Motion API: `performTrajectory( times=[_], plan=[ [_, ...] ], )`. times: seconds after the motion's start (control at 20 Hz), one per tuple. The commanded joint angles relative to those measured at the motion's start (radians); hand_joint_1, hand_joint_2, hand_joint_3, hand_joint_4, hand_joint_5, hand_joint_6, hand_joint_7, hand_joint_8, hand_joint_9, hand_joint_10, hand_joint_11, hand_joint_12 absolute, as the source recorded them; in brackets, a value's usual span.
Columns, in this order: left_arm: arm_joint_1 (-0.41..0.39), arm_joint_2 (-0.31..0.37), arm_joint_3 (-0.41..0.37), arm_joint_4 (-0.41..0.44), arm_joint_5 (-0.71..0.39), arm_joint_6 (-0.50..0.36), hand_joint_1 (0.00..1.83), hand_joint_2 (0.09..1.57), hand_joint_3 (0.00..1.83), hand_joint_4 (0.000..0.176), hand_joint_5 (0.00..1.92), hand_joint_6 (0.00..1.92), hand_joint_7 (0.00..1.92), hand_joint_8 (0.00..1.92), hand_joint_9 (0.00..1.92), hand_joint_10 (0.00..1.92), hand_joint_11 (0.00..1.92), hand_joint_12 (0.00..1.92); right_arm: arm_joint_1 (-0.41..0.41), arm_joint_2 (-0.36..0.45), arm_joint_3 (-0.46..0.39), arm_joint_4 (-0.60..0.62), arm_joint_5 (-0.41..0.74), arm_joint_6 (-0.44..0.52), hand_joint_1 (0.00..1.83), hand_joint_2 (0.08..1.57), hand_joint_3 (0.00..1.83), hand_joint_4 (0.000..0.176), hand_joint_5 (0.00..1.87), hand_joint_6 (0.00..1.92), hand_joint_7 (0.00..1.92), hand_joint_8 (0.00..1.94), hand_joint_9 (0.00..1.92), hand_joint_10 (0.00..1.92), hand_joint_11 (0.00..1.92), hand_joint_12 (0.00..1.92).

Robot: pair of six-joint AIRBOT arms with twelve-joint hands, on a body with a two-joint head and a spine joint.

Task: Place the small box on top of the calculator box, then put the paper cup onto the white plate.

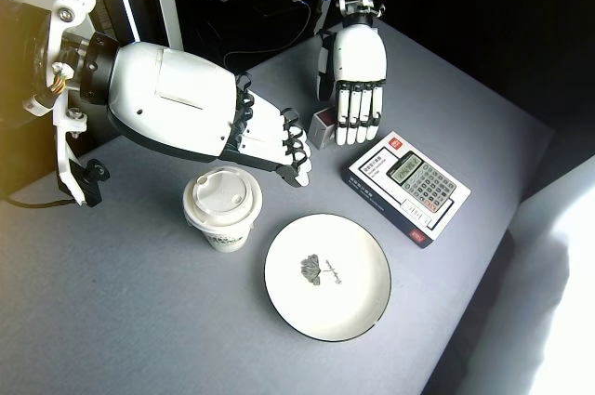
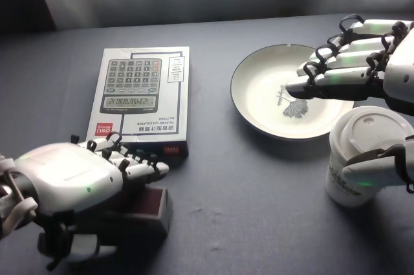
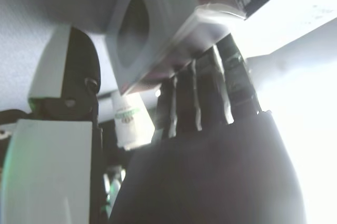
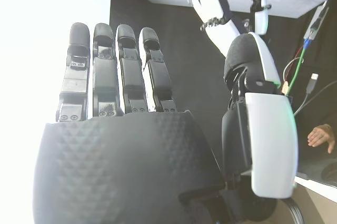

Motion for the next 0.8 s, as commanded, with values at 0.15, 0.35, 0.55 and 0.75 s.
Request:
performTrajectory(
  times=[0.15, 0.35, 0.55, 0.75],
  plan=[
    [0.009, -0.027, 0.027, 0.014, -0.079, 0.001, 1.2, 1.19, 0.0, 0.0, 0.37, 0.03, 0.48, 0.02, 0.48, 0.05, 0.03, 1.03, 0.009, 0.01, -0.005, 0.018, 0.093, 0.002, 0.34, 1.18, 0.0, 0.0, 0.24, 0.0, 0.21, 0.0, 0.21, 0.0, 0.0, 0.65],
    [0.014, -0.047, 0.045, 0.016, -0.08, 0.001, 1.2, 1.23, 0.0, 0.0, 0.65, 1.07, 0.88, 0.99, 0.85, 0.17, 0.32, 1.17, 0.009, 0.01, -0.005, 0.018, 0.093, 0.002, 0.34, 1.17, 0.0, 0.0, 0.24, 0.0, 0.21, 0.0, 0.2, 0.0, 0.0, 0.62],
    [0.014, -0.049, 0.051, 0.015, -0.08, 0.001, 1.36, 1.15, 0.0, 0.0, 0.9, 0.88, 1.0, 1.13, 0.78, 1.38, 0.45, 1.43, 0.009, 0.01, -0.005, 0.018, 0.093, 0.002, 0.33, 1.17, 0.0, 0.0, 0.29, 0.01, 0.26, 0.01, 0.23, 0.01, 0.0, 0.69],
    [-0.002, -0.046, 0.052, 0.011, -0.08, 0.001, 1.23, 1.13, 0.0, 0.0, 0.91, 0.96, 1.0, 1.13, 0.89, 0.92, 0.47, 1.44, 0.009, 0.01, -0.005, 0.018, 0.093, 0.002, 0.39, 1.16, 0.0, 0.0, 0.3, 0.01, 0.27, 0.01, 0.25, 0.01, 0.0, 0.73]
  ],
)
